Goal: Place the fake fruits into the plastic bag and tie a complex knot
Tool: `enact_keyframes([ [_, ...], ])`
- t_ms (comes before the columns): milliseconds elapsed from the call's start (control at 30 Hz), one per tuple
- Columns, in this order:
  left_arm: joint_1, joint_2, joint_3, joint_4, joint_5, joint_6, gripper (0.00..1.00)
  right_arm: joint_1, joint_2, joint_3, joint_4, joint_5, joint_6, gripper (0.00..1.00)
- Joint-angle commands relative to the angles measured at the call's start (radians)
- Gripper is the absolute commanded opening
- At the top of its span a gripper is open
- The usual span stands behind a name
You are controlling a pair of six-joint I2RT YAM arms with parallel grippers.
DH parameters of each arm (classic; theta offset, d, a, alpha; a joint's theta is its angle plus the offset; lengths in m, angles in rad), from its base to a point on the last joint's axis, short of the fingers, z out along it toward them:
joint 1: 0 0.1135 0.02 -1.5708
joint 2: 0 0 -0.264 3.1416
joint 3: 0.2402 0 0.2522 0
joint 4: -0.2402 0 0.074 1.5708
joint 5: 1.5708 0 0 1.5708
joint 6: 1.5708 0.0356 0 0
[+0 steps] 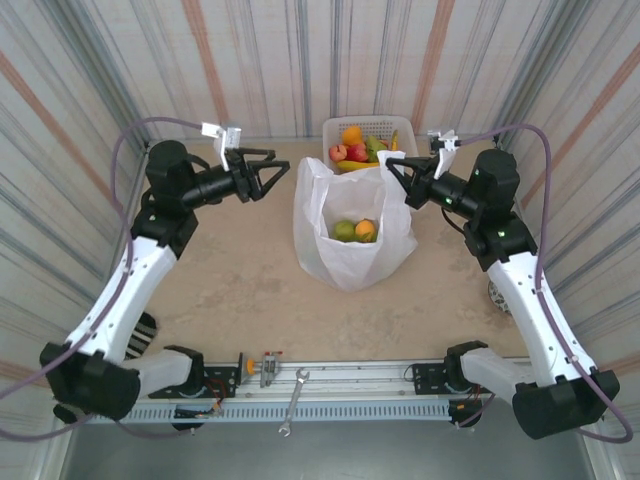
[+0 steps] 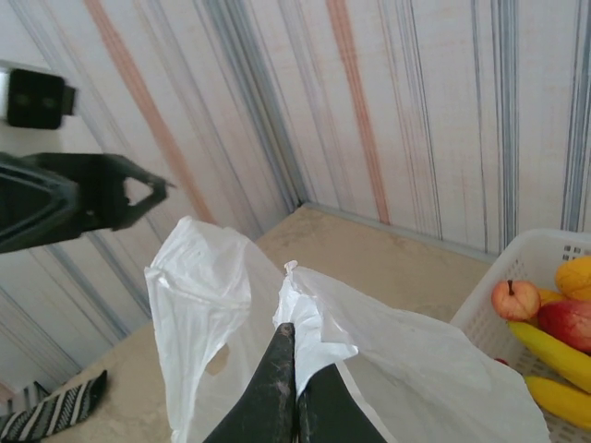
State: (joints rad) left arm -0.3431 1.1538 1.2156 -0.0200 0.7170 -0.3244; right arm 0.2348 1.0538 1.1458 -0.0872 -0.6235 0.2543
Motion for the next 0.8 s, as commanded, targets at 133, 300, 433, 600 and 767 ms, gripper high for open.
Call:
enact_keyframes([
  [133, -0.323, 0.009, 0.206, -0.524, -0.556, 0.514, 0.83, -0.01, -0.021, 0.023, -0.034, 0.003, -0.007, 0.0],
  [300, -0.383, 0.107, 0.312, -0.627, -0.666, 0.526, 0.82, -0.009, -0.038, 0.011, -0.029, 0.0, 0.004, 0.0],
  [433, -0.395, 0.151, 0.304, -0.598, -0.658, 0.495, 0.8, -0.009, -0.05, 0.002, -0.028, 0.004, 0.002, 0.0],
  [600, -0.395, 0.201, 0.294, -0.534, -0.61, 0.469, 0.75, -0.01, -0.049, 0.0, -0.027, -0.009, 0.008, 0.0],
  [767, -0.385, 0.235, 0.292, -0.427, -0.563, 0.469, 0.64, -0.011, -0.053, -0.008, -0.016, -0.013, 0.02, 0.0],
])
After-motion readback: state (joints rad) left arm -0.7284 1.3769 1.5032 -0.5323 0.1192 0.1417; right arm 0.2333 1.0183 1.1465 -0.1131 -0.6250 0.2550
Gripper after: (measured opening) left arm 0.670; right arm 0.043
